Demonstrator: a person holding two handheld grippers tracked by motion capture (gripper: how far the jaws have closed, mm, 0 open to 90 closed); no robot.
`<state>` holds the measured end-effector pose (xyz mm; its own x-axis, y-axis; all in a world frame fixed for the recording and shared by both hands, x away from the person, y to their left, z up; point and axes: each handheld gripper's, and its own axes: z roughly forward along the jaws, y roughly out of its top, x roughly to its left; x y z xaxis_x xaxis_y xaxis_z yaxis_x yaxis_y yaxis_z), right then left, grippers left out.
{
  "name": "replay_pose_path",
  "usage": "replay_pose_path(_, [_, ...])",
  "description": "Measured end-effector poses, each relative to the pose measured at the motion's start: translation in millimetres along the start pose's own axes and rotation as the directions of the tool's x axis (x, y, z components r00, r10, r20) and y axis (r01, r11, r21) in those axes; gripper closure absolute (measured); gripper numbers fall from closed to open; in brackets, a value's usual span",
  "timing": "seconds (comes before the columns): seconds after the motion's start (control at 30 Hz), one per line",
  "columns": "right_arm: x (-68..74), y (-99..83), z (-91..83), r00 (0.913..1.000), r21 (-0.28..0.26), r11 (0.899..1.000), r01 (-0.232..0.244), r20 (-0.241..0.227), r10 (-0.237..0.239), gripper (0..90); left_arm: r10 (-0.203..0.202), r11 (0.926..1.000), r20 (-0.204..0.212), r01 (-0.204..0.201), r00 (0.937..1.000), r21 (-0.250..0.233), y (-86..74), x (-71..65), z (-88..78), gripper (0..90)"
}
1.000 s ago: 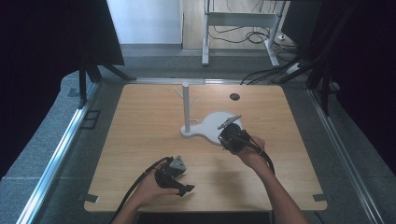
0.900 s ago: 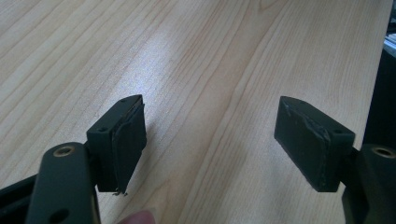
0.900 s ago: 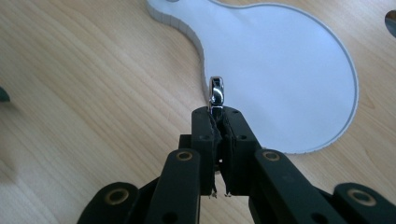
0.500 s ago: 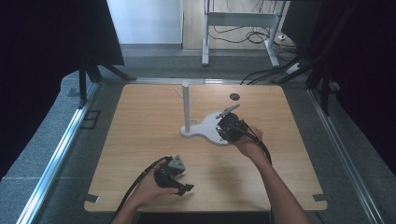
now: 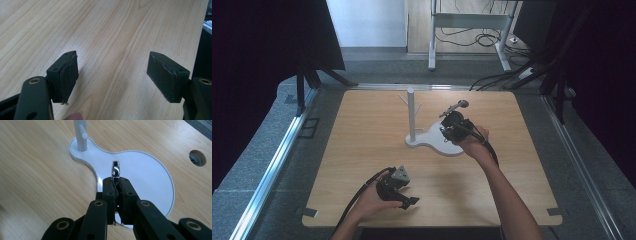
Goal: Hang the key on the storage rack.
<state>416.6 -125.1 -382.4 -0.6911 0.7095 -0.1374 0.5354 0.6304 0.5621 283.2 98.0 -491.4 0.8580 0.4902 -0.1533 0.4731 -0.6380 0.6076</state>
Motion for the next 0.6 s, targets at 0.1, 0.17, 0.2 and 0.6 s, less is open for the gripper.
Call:
replay_pose_path(0.1, [-1.4,6.1,3.4,1.0000,0.000,1.000,0.005,-0.001,-0.005,84.8,-0.002,1.0000,0.000,0.002,1.0000,0.001,0.0,-0.3,0.1,25.6])
replay_pose_path(0.17, [-2.3,10.5,5.8,1.0000,0.003,1.000,0.001,0.000,-0.001,84.8,0.000,1.0000,0.001,0.000,1.0000,0.000,0.0,-0.1,-0.1,25.6])
replay_pose_path(0.2, [-2.8,12.6,7.0,1.0000,0.004,1.000,0.005,0.001,-0.005,84.8,-0.001,1.0000,0.002,0.001,1.0000,-0.002,0.0,-0.1,-0.3,25.7])
replay_pose_path(0.6, [-10.3,37.7,21.2,1.0000,-0.001,1.000,-0.009,0.000,0.009,84.8,-0.009,0.9999,0.004,0.009,1.0000,-0.009,-0.3,0.8,-3.1,25.7])
